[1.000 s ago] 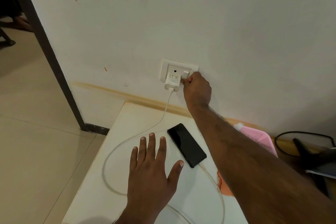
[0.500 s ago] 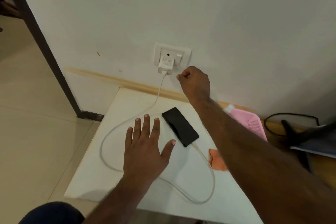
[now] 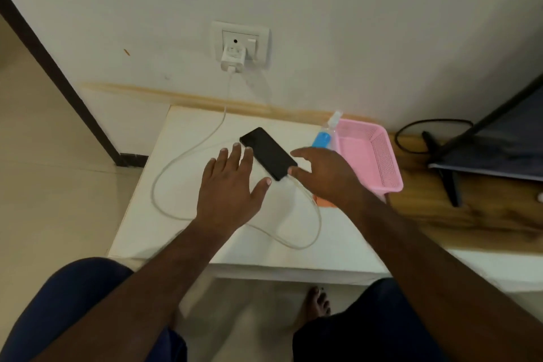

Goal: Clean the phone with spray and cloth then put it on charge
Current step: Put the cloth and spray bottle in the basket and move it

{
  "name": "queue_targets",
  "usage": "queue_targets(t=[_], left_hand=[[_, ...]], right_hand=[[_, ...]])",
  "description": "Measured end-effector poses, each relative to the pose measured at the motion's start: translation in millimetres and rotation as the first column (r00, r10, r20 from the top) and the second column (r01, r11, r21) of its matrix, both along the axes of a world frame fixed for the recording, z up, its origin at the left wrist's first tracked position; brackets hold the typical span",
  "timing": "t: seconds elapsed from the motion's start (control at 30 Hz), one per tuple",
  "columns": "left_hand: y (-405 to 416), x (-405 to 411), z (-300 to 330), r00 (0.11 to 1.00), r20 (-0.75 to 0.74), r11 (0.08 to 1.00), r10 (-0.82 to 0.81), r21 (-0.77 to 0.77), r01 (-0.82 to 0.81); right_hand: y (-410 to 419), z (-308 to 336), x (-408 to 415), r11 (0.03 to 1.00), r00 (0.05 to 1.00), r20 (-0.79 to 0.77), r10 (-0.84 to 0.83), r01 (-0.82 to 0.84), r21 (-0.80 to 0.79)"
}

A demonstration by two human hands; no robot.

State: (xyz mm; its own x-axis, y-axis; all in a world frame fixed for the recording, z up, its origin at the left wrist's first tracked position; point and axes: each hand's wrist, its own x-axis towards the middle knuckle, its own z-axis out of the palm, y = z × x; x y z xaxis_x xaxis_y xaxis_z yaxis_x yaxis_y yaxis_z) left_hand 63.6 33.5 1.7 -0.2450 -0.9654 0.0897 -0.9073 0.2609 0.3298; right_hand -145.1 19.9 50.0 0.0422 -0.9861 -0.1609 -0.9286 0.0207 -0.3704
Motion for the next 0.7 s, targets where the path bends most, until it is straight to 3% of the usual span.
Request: queue_targets(t=[0.13, 0.27, 0.4, 0.53, 0.7], left_hand=[[-9.2, -25.2, -2.2, 0.992, 0.035, 0.991, -0.123, 0.05, 0.121], [-16.6, -53.8, -7.0, 0.983, 0.019, 0.979, -0.183, 0.099, 0.18], [-31.8, -92.0, -12.5, 0.981, -0.006, 0.953, -0.194, 0.234, 0.19], [-49.7, -133.9, -20.4, 0.956, 0.088, 0.947, -0.279, 0.189, 0.259], [-66.8, -167.0, -38.9, 0.911, 0.241, 0.928, -0.335, 0.253, 0.275]], right_hand=[[29.3, -28.0, -29.8, 0.991, 0.994, -0.047, -0.102, 0.106, 0.081], [37.8, -48.2, -53.0, 0.978, 0.977, -0.048, -0.208, 0.209, 0.023], [41.5, -63.8, -69.2, 0.907, 0.907, -0.022, -0.42, 0.42, -0.008], [40.3, -74.5, -76.4, 0.835, 0.834, 0.045, -0.551, 0.55, 0.03], [39.3, -88.2, -81.6, 0.806, 0.807, 0.012, -0.591, 0.59, 0.048]])
